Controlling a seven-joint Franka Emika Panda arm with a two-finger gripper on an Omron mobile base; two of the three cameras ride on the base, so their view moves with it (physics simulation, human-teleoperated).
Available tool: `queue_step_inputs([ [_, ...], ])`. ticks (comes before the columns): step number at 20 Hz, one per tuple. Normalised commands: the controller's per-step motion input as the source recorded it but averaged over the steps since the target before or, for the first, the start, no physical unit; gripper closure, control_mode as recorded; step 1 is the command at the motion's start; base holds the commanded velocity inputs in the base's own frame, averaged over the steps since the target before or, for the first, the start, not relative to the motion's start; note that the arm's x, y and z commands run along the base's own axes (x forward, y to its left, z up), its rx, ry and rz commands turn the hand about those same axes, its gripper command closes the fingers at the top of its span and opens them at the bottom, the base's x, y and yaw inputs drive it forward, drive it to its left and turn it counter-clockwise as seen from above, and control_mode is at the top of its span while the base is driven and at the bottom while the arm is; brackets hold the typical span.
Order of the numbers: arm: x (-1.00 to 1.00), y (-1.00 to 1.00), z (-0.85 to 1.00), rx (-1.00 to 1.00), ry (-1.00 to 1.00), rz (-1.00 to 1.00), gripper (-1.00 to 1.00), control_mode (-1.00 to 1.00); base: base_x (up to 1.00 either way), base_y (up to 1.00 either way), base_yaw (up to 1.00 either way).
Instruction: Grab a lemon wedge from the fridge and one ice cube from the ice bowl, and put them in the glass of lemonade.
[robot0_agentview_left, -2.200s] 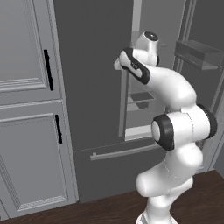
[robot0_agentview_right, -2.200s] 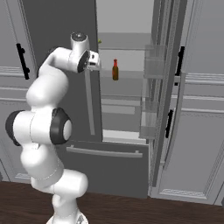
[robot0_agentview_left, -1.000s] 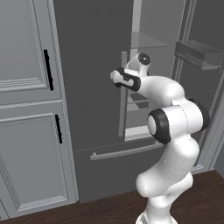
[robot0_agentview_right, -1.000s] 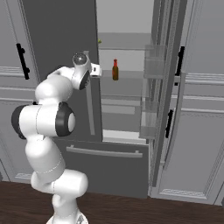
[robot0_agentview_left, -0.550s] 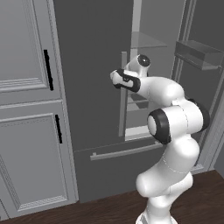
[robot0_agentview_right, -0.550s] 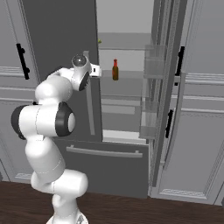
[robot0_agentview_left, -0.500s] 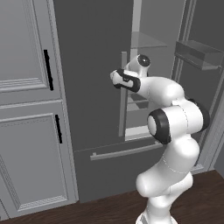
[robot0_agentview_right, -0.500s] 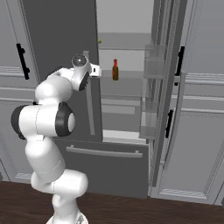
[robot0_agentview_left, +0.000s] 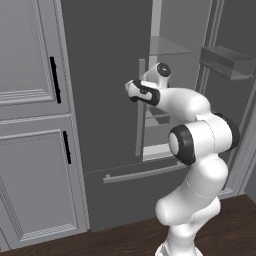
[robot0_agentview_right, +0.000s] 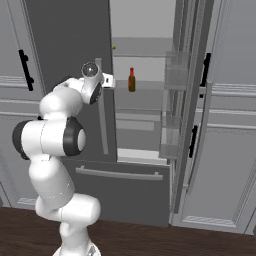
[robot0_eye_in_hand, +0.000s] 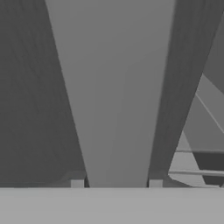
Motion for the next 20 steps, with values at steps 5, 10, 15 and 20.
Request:
queue_step_inputs([
  [5,-0.08,0.61,0.0,0.0,-0.05,0.05,1.0,-1.0,0.0,0.0,0.0],
  [10,-0.6,0.66,0.14,0.0,0.0,0.14,1.0,-1.0,0.0,0.0,0.0],
  [15,-0.98,0.67,0.36,0.0,0.01,0.2,1.0,-1.0,0.0,0.0,0.0],
  [20,-1.0,0.77,0.45,0.0,0.0,0.23,1.0,-1.0,0.0,0.0,0.0],
])
